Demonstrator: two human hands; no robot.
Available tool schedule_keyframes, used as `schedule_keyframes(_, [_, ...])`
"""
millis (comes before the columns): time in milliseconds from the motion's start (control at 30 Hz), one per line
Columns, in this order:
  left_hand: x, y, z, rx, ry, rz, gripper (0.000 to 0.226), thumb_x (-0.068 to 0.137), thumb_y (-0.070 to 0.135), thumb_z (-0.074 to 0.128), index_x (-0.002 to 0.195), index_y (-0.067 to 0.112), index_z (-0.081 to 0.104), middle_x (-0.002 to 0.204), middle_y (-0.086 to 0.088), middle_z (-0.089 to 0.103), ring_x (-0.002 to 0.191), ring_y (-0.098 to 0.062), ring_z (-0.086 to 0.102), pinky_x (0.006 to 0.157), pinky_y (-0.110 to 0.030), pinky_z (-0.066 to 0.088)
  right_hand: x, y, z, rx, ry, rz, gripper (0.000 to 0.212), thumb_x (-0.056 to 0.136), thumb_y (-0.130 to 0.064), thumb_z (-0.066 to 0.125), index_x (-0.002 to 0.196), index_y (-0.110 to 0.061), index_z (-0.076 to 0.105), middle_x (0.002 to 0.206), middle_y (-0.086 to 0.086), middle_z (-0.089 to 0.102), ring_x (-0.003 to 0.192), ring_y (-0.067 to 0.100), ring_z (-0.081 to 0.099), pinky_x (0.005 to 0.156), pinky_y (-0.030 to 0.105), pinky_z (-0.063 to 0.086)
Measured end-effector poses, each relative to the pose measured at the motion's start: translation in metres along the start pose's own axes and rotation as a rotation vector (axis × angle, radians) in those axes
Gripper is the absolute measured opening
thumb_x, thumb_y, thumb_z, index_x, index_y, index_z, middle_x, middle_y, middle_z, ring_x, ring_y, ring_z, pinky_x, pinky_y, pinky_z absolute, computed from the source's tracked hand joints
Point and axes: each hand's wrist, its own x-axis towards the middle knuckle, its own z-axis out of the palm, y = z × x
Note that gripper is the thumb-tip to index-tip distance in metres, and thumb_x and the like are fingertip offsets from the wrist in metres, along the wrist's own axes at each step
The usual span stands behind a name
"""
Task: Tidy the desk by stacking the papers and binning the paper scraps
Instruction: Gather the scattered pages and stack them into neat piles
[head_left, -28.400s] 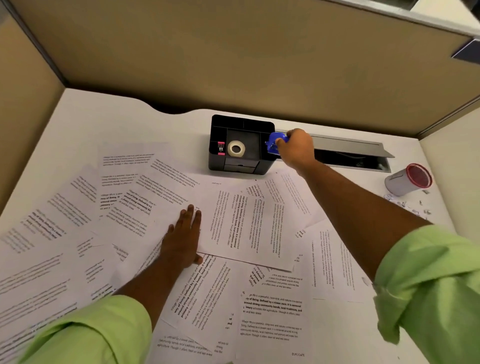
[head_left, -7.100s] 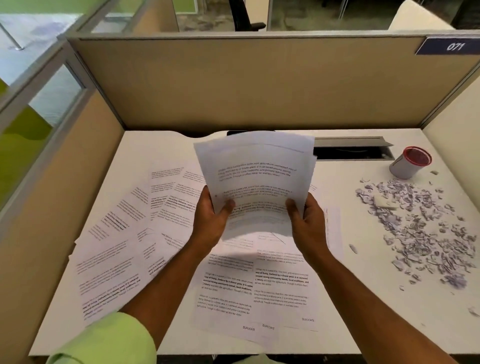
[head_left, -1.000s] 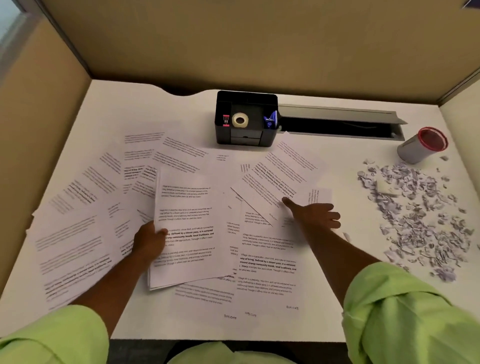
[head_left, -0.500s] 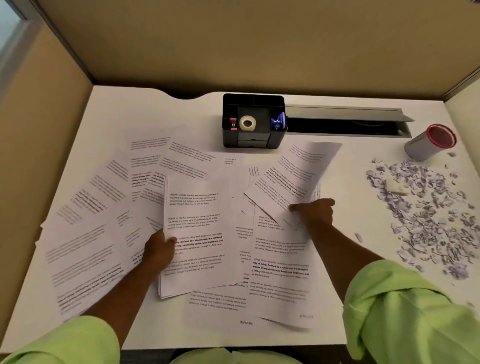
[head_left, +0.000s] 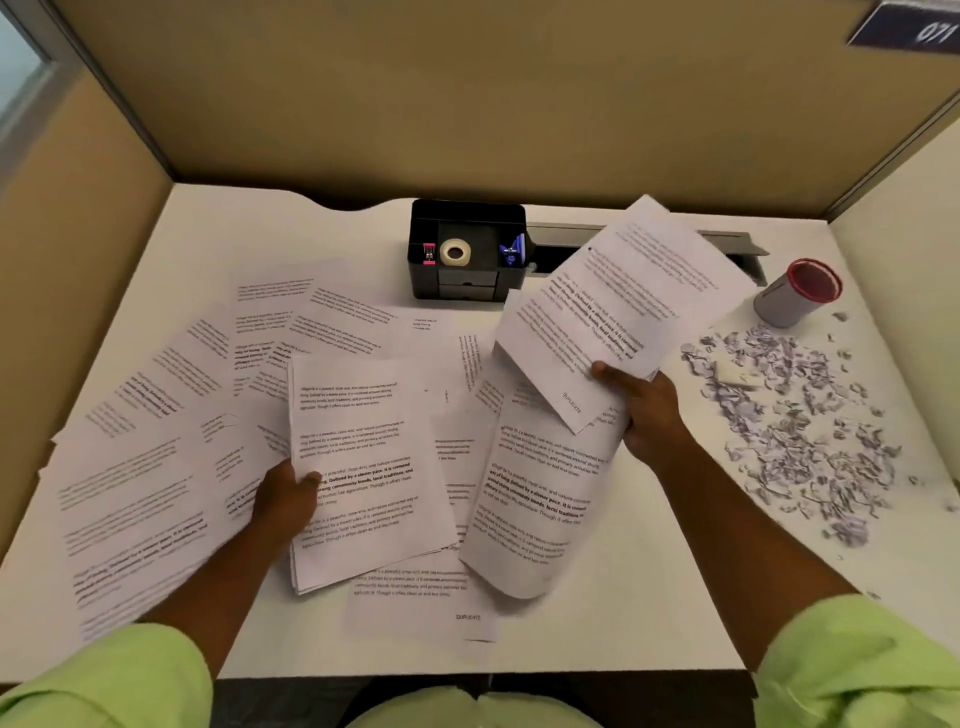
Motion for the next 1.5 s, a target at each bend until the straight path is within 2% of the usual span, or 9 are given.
schedule_keyframes(200, [-0.014,-0.001,-0.003,-0.078,0.081,-0.008,0.039,0.098,0.012,0.055,0.135,0.001,0.052,0.133,-0.021,0.058,0.119,-0.042,0.055,0.098,-0.045,0.046,-0.006,-0.033,-0.01,0.263,-0.122,0.077,0.052,0.089,-0.001,0.07,0.14,-0.004,0.059,0.14,0.019,0.062,0.127,0.034,0.062,0.105,0.053,0.051])
schedule_keyframes(333, [-0.025,-0.004,-0.012,-0.172,0.127,-0.01,0.041,0.098,0.011,0.054,0.138,0.005,0.05,0.137,-0.017,0.056,0.122,-0.04,0.053,0.101,-0.045,0.045,-0.015,-0.052,0.005,0.382,-0.211,0.127,0.027,0.096,-0.003,0.059,0.112,-0.011,0.079,0.126,0.015,0.072,0.112,0.028,0.07,0.096,0.048,0.058])
schedule_keyframes(500, [-0.035,-0.013,-0.022,-0.268,0.172,0.009,0.042,0.097,0.009,0.055,0.139,0.007,0.05,0.139,-0.015,0.055,0.126,-0.037,0.052,0.103,-0.042,0.042,-0.033,-0.07,0.035,0.42,-0.357,0.146,0.036,0.095,-0.006,0.056,0.13,-0.01,0.063,0.125,0.014,0.072,0.108,0.027,0.072,0.086,0.046,0.062])
schedule_keyframes(633, [-0.036,-0.018,-0.028,-0.332,0.152,0.012,0.041,0.097,0.008,0.055,0.138,0.007,0.052,0.137,-0.014,0.057,0.124,-0.036,0.054,0.1,-0.038,0.043,-0.04,-0.077,0.054,0.403,-0.423,0.157,0.033,0.089,-0.007,0.059,0.12,-0.009,0.071,0.121,0.015,0.074,0.105,0.029,0.073,0.085,0.049,0.062])
schedule_keyframes(833, [-0.021,-0.026,-0.054,-0.343,0.101,0.019,0.038,0.097,0.009,0.057,0.135,0.007,0.055,0.134,-0.015,0.059,0.12,-0.035,0.057,0.104,-0.042,0.044,-0.019,-0.032,0.058,0.042,-0.267,0.201,0.05,0.088,0.0,0.07,0.137,-0.006,0.061,0.132,0.017,0.068,0.119,0.034,0.067,0.098,0.052,0.056])
schedule_keyframes(1233, [0.014,-0.045,-0.078,-0.29,0.077,-0.011,0.035,0.096,0.008,0.056,0.132,0.007,0.058,0.13,-0.013,0.062,0.115,-0.032,0.06,0.092,-0.031,0.045,0.016,0.054,0.057,-0.527,0.051,0.091,0.029,0.077,-0.002,0.085,0.098,-0.015,0.07,0.105,0.004,0.077,0.094,0.031,0.075,0.073,0.039,0.063])
schedule_keyframes(1300, [0.018,-0.046,-0.077,-0.295,0.046,-0.011,0.035,0.096,0.009,0.057,0.132,0.008,0.058,0.129,-0.012,0.062,0.113,-0.031,0.061,0.092,-0.032,0.046,0.016,0.059,0.055,-0.545,0.118,0.083,0.044,0.076,-0.004,0.086,0.111,-0.015,0.061,0.116,0.004,0.069,0.096,0.024,0.071,0.073,0.036,0.06])
schedule_keyframes(1400, [0.024,-0.044,-0.073,-0.269,0.013,0.011,0.036,0.096,0.011,0.058,0.131,0.008,0.058,0.129,-0.013,0.063,0.113,-0.032,0.061,0.092,-0.035,0.048,0.008,0.069,0.041,-0.519,0.203,0.167,0.105,0.073,-0.013,0.091,0.153,-0.019,0.023,0.132,0.004,0.05,0.112,0.025,0.057,0.087,0.042,0.052])
schedule_keyframes(1500, [0.025,-0.041,-0.067,-0.255,-0.022,0.018,0.036,0.096,0.009,0.058,0.132,0.006,0.057,0.129,-0.014,0.062,0.113,-0.034,0.061,0.089,-0.034,0.047,-0.01,0.082,0.026,-0.464,0.328,0.264,0.133,0.061,-0.027,0.099,0.156,-0.035,0.006,0.143,0.006,0.042,0.121,0.03,0.053,0.084,0.046,0.054])
